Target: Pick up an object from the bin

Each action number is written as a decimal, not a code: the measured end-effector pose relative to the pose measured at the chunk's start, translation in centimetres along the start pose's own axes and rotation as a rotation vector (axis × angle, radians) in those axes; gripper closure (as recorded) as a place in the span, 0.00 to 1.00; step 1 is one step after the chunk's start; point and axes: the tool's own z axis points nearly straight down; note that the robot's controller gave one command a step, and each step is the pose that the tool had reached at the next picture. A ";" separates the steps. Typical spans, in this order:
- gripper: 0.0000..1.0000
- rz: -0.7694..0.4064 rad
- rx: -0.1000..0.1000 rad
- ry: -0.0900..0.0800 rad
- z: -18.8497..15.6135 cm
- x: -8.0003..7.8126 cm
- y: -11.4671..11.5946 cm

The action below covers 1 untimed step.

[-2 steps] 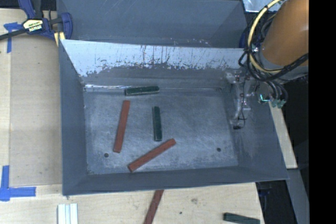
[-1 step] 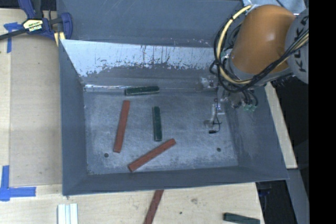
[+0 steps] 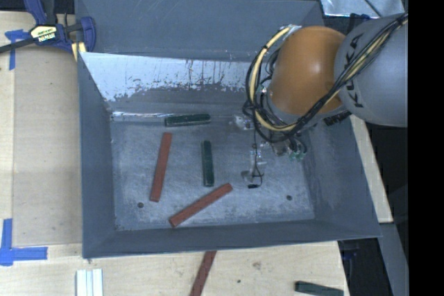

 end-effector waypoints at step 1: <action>0.00 0.090 -0.002 0.003 1.2 0.7 0.2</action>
Offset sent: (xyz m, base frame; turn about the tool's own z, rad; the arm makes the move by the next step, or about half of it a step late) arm 0.0052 0.0467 -0.0631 -0.1920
